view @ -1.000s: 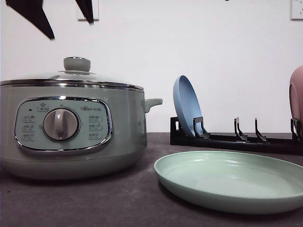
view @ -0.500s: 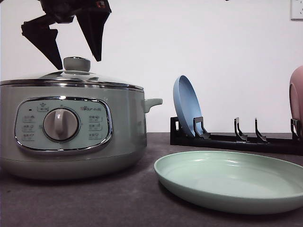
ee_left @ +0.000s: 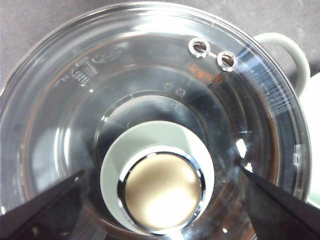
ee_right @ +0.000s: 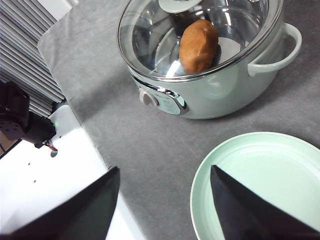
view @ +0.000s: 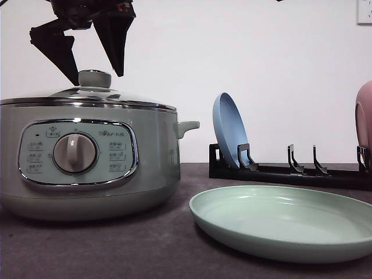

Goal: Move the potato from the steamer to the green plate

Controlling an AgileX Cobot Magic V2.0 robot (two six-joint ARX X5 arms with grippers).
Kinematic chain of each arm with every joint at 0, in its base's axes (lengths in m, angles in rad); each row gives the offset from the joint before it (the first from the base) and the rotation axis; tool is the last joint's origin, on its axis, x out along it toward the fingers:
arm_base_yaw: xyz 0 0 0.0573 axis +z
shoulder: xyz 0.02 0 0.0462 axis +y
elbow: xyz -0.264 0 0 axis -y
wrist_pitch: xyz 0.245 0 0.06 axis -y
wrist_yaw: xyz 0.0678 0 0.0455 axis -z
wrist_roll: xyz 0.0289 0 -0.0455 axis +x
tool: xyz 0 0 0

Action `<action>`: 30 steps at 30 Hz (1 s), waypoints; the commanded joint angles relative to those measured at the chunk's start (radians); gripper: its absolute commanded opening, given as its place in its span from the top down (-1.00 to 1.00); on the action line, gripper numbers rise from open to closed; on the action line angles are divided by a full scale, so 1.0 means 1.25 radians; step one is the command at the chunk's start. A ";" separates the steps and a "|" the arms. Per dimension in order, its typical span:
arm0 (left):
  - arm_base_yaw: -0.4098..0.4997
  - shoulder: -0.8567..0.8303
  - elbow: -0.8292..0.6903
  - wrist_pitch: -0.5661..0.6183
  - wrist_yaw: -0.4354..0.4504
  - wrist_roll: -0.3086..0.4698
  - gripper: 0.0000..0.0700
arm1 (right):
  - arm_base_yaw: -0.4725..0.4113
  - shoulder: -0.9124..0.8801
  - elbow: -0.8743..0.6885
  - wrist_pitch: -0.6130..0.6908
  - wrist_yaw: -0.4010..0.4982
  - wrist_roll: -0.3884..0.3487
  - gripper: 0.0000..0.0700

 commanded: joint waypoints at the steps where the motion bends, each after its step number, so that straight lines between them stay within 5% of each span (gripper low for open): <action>1: -0.006 0.028 0.023 -0.004 -0.005 0.004 -0.68 | 0.004 0.007 0.014 0.002 0.000 -0.012 -0.02; 7: -0.006 0.030 0.023 -0.001 -0.005 0.001 -0.64 | 0.004 0.007 0.014 0.003 0.001 -0.012 -0.02; 30: -0.006 0.030 0.023 -0.027 -0.004 -0.006 0.98 | 0.004 0.007 0.014 0.003 0.022 -0.013 -0.02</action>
